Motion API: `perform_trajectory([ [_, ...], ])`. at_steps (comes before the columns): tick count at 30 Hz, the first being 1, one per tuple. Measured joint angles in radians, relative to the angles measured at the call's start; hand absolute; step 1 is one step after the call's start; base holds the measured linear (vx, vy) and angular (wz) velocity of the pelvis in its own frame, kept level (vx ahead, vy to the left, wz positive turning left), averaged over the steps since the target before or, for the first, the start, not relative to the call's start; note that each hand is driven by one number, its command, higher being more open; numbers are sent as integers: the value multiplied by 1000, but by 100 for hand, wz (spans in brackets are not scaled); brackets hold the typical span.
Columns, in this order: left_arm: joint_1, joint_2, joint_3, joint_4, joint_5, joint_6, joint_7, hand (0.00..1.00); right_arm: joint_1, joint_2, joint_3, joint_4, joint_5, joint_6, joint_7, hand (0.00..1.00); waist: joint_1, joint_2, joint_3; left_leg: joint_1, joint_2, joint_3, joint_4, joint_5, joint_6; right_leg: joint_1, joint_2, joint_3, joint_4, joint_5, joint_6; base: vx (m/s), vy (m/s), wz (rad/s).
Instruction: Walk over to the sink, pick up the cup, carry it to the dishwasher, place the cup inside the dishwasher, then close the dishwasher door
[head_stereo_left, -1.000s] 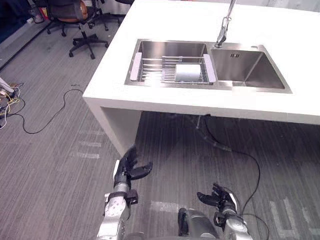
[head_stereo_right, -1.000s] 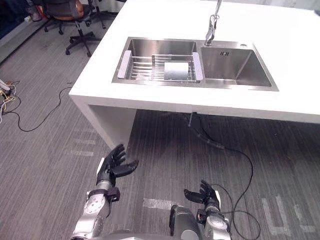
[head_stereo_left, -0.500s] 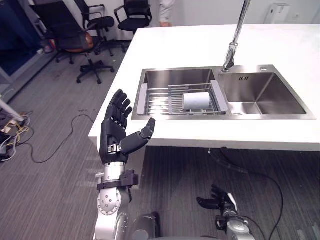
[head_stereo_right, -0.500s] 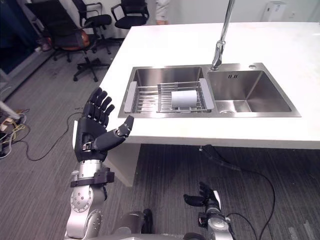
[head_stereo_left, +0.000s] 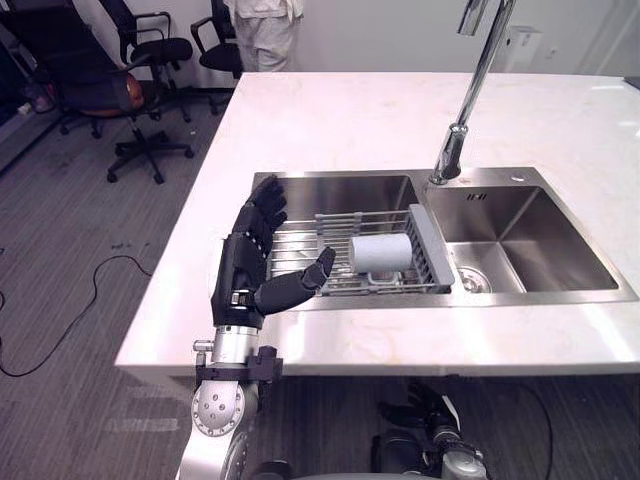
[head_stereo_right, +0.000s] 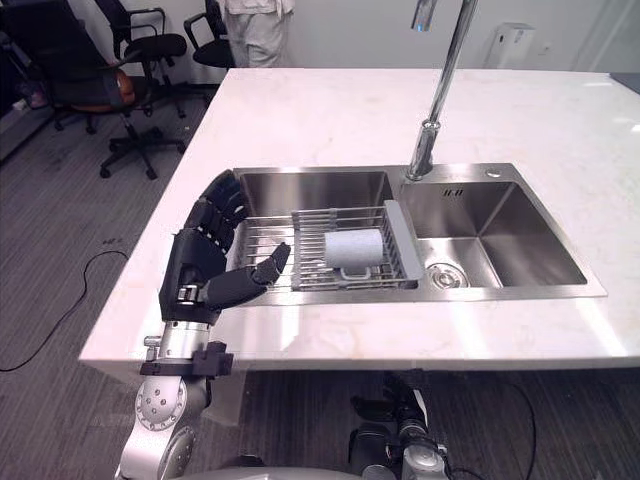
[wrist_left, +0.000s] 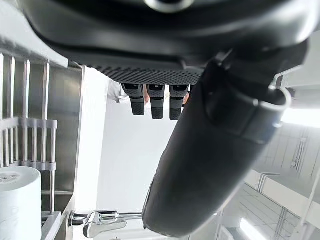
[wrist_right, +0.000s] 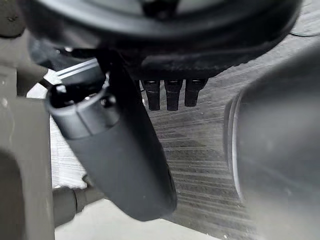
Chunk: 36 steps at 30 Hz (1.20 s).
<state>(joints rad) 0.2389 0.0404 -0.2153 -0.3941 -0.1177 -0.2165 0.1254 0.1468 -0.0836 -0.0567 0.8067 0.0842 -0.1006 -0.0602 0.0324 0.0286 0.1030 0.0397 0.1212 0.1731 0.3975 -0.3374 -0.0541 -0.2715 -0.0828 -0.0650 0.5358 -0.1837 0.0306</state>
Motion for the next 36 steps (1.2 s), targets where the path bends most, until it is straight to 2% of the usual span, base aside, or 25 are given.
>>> perform_trajectory([
  [1,0,-10,0,3,0,1,0,90,4,1,-7,-2,0,0,0,90,1,1,0,9,8,2,-11,6,2,10,8,-6,-4,-4,-8,252,-180,9],
  [3,-6,-30,-1,5,0,1,-5,90,24,-11,-20,-11,1,-1,-4,90,-2,18,-7,11,42,-2,19,31,-15,62,28,-45,-49,-17,-28,210,-201,36],
  [4,-14,-29,0,6,0,1,-9,90,34,-12,-26,-11,2,-1,-4,90,-2,19,-4,-32,68,-3,134,46,-26,102,36,-66,-81,-20,-33,125,-157,44],
  [5,-14,-30,0,6,0,1,-9,90,40,-12,-26,-11,2,-1,-4,90,-1,19,-4,-44,76,-3,171,52,-29,113,38,-71,-88,-20,-34,94,-117,35],
  [6,-14,-30,3,6,0,1,-9,90,67,-12,-26,-11,2,-1,-4,90,6,20,-4,-100,107,-4,315,98,-25,160,48,-82,-116,-23,-40,114,-70,11],
  [7,-14,-26,14,5,0,1,-10,90,82,-5,-29,-12,11,0,-4,90,22,11,0,-136,126,-4,411,116,-19,195,49,-82,-136,-31,-53,115,-27,5],
  [8,-17,-24,17,5,0,0,-10,90,82,-8,-29,-11,10,0,-4,90,26,14,-2,-154,127,-3,417,102,-16,207,48,-82,-144,-38,-62,90,40,-3],
  [9,-25,-25,20,3,1,-1,-13,90,80,-12,-29,-11,10,0,-3,90,28,20,-6,-174,119,3,358,87,2,211,48,-82,-149,-39,-60,47,71,-1],
  [10,-30,-25,20,3,2,-1,-17,90,79,-14,-29,-12,10,0,-2,90,28,24,-8,-177,111,4,297,89,8,208,49,-82,-148,-41,-56,72,102,-7],
  [12,-31,-17,18,3,23,1,-20,90,80,-6,-27,-7,10,1,1,90,31,17,-27,-139,77,-1,167,76,6,193,40,-62,-147,-36,-30,101,88,-7],
  [13,-41,-13,19,7,41,3,-21,90,78,6,-27,-4,11,1,15,90,28,7,-26,-116,56,-2,84,76,6,179,37,-61,-168,-15,-11,86,41,4],
  [15,-50,-11,14,19,44,21,-28,90,76,8,-38,11,10,4,29,90,28,6,-26,-89,44,2,20,77,5,186,35,-55,-191,2,-4,67,54,-1],
  [19,-75,22,-30,53,110,42,-59,90,88,17,-52,12,12,4,39,90,22,0,-33,-20,22,23,-67,96,-3,217,26,-31,-210,3,-1,30,58,-10],
  [21,-103,53,-89,53,161,44,-89,90,88,25,-57,22,14,3,50,90,19,-11,-43,-1,8,31,-139,130,-8,199,22,-23,-222,8,0,-27,-4,-7],
  [24,-134,73,-142,74,219,51,-120,90,81,26,-68,44,34,3,61,90,7,-11,-62,11,1,35,-204,169,-15,191,30,-17,-250,31,-6,-20,-29,-8],
  [29,-194,77,-167,180,267,67,-136,90,65,26,-93,87,43,3,65,90,-5,-10,-84,36,8,36,-275,201,-28,178,49,4,-262,45,-18,-45,-39,-16],
  [36,-239,117,-184,318,328,75,-140,90,41,17,-96,128,44,3,76,90,-24,-8,-91,49,4,34,-336,229,-27,183,66,17,-316,88,-17,-14,-4,-6],
])
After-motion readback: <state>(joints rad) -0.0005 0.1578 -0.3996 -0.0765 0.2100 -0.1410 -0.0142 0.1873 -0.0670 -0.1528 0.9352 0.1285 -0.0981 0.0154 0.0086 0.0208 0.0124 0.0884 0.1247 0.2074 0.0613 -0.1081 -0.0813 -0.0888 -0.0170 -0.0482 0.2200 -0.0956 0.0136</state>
